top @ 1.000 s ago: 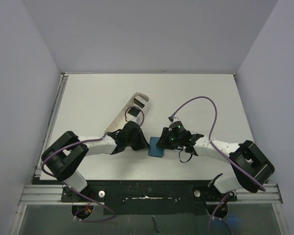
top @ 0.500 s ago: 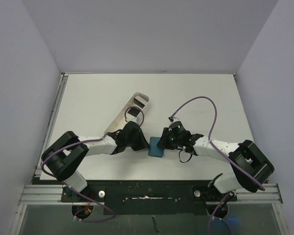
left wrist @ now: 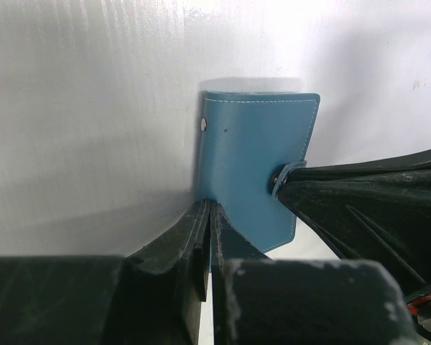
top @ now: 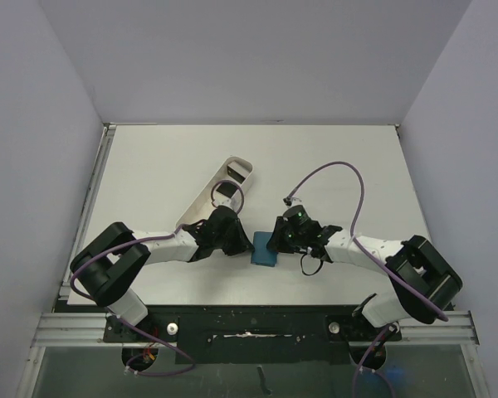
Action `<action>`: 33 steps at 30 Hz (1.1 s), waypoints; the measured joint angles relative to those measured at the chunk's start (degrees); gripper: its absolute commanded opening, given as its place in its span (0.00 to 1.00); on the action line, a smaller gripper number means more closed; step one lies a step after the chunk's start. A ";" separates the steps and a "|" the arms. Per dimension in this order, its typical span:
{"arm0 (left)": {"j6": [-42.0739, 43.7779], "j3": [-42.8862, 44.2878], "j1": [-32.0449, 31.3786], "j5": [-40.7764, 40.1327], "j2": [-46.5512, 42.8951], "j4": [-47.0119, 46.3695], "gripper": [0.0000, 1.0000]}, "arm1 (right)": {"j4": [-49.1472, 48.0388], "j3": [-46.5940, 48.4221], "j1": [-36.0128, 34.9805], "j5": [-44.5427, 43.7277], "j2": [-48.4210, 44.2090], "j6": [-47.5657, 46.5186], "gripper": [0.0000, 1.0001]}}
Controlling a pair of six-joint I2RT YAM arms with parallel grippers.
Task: Put the credit cards into the card holder
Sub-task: Close the card holder at the center of the board.
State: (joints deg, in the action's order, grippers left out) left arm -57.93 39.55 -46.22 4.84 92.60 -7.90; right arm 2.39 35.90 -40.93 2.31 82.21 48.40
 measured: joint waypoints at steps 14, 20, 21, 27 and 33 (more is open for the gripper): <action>0.07 -0.09 -0.20 -0.63 0.00 0.00 0.04 | 6.08 5.31 -2.71 -4.52 3.87 -1.92 0.11; 0.07 -0.33 -0.20 -0.92 0.00 -0.17 0.04 | 7.78 7.52 -3.76 -6.36 5.79 -2.71 0.11; 0.07 -0.35 -0.20 -0.94 0.00 -0.22 0.04 | 8.02 7.91 -3.82 -6.45 6.16 -2.95 0.10; 0.09 -0.44 -0.20 -1.01 0.00 -0.35 0.05 | 10.99 10.47 -4.20 -6.97 7.78 -3.45 0.10; 0.07 -0.70 -0.20 -1.05 -0.17 -0.63 0.11 | 14.34 13.00 -5.20 -8.90 9.09 -4.13 0.10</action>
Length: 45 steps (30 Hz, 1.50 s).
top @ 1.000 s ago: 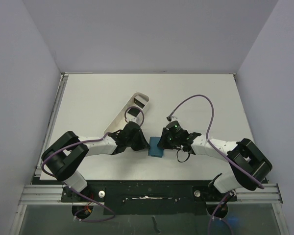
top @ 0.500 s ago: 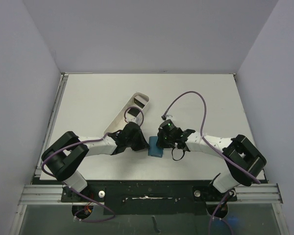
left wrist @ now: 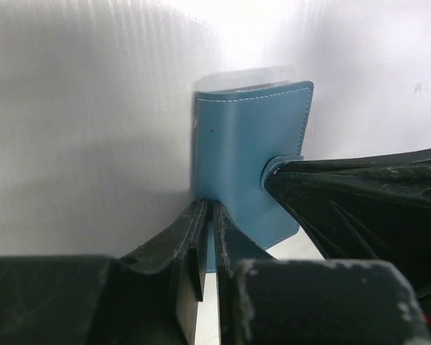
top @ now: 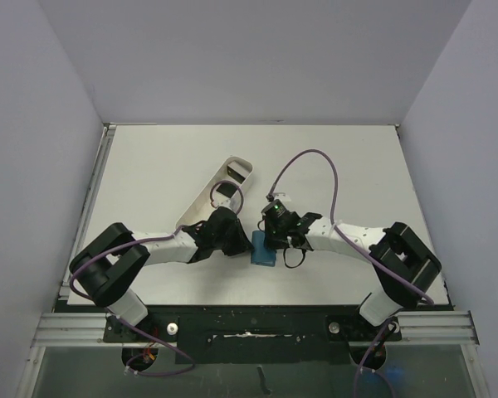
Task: Put the credit cards into the card holder
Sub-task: Close the card holder at the center of the board, then reset both arms
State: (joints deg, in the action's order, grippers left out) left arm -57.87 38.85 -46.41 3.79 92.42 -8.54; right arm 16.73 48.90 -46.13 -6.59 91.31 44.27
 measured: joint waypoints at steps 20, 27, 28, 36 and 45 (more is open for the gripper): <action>2.93 0.57 -0.87 -6.60 -18.03 7.30 0.56 | 6.08 0.07 -3.85 -5.77 -6.86 -1.90 0.44; 6.51 5.53 -0.55 -11.19 -27.10 17.16 0.69 | 5.99 -0.98 -3.91 -8.02 -22.36 -1.64 0.88; 7.10 6.32 -0.48 -11.47 -28.13 18.27 0.69 | 6.14 -1.16 -3.91 -8.74 -24.83 -1.64 1.00; 11.87 15.04 -0.15 -13.38 -35.58 27.65 0.71 | 9.60 -0.87 -3.91 -14.29 -41.77 -2.21 0.97; 14.05 18.47 0.09 -12.59 -40.19 30.58 0.72 | 14.64 1.51 -3.91 -21.16 -53.90 -0.39 0.98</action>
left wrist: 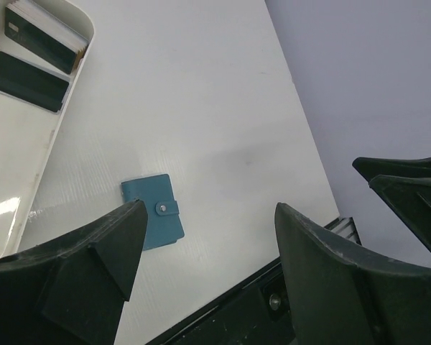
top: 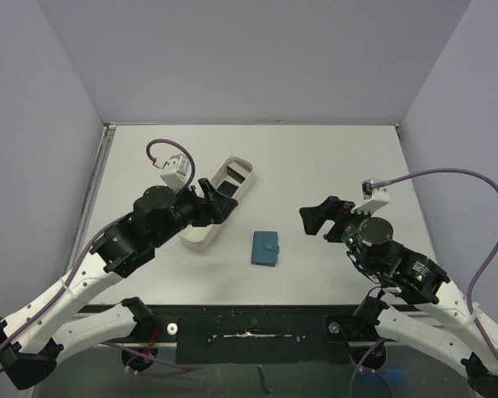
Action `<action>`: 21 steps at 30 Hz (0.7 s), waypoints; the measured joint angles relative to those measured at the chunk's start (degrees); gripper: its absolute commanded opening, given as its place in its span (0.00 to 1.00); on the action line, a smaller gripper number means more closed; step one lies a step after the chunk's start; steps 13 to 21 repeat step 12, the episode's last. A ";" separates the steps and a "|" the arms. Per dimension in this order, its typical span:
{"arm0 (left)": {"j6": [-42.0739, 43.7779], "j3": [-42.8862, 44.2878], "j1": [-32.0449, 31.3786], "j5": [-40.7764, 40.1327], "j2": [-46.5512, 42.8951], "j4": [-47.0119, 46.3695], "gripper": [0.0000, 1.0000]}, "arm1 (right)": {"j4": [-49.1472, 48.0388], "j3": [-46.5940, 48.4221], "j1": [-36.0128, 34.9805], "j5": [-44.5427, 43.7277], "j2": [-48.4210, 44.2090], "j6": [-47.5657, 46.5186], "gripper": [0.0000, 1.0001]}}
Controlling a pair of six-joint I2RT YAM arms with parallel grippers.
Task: Put the credit cards into the card holder
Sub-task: Reset both arms
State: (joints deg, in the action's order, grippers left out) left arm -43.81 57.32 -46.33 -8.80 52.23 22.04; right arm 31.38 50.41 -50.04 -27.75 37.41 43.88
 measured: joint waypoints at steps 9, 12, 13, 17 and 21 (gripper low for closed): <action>-0.55 -4.66 0.04 -0.72 -3.69 -1.05 0.73 | 0.39 -1.99 0.00 0.31 -0.74 1.55 0.98; -0.87 -6.82 0.04 -1.49 -4.79 -1.20 0.73 | 0.52 -2.64 0.00 0.94 0.61 1.70 0.98; -0.87 -6.82 0.04 -1.49 -4.79 -1.20 0.73 | 0.52 -2.64 0.00 0.94 0.61 1.70 0.98; -0.87 -6.82 0.04 -1.49 -4.79 -1.20 0.73 | 0.52 -2.64 0.00 0.94 0.61 1.70 0.98; -0.87 -6.82 0.04 -1.49 -4.79 -1.20 0.73 | 0.52 -2.64 0.00 0.94 0.61 1.70 0.98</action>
